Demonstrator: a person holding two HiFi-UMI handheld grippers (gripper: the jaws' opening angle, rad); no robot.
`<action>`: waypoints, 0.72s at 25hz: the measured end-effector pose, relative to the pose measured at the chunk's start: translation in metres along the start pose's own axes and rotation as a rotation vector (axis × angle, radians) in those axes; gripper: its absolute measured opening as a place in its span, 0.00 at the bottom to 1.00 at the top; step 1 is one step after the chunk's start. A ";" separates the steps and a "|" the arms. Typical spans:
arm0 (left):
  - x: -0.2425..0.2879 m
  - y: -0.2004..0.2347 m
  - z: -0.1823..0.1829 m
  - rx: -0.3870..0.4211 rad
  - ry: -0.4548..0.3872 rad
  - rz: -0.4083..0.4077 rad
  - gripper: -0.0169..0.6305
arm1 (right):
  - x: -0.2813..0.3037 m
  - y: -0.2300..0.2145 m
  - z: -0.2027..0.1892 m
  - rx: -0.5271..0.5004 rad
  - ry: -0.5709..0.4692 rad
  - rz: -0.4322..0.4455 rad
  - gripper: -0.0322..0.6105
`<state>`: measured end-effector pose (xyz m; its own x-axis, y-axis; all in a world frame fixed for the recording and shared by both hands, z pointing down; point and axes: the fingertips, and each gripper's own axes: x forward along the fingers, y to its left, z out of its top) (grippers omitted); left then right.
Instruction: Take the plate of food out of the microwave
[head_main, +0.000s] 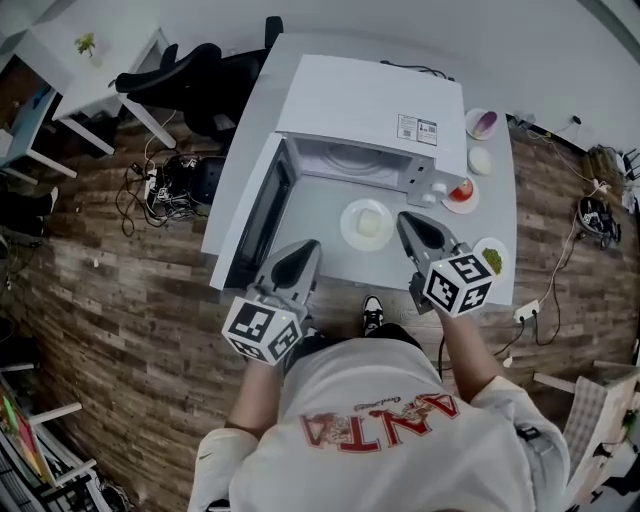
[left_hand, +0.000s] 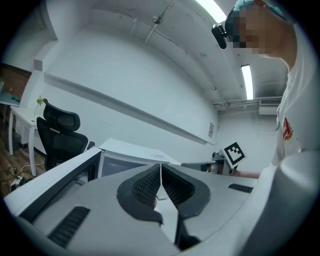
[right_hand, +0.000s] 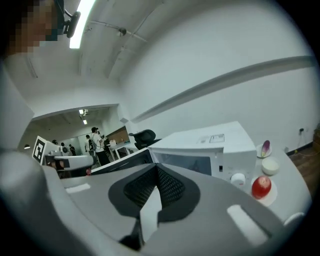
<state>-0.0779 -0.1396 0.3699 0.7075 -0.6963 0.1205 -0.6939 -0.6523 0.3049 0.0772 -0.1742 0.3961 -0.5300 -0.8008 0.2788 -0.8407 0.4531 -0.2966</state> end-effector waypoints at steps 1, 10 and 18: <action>0.000 0.000 0.005 0.009 -0.009 0.001 0.05 | -0.004 0.004 0.011 -0.018 -0.023 0.007 0.05; -0.002 -0.007 0.039 0.074 -0.074 0.013 0.05 | -0.034 0.039 0.077 -0.164 -0.187 0.062 0.05; -0.002 -0.006 0.048 0.087 -0.091 0.026 0.05 | -0.038 0.040 0.085 -0.193 -0.211 0.062 0.05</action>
<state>-0.0811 -0.1485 0.3228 0.6766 -0.7353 0.0396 -0.7238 -0.6543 0.2188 0.0736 -0.1591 0.2957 -0.5634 -0.8237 0.0634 -0.8235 0.5539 -0.1223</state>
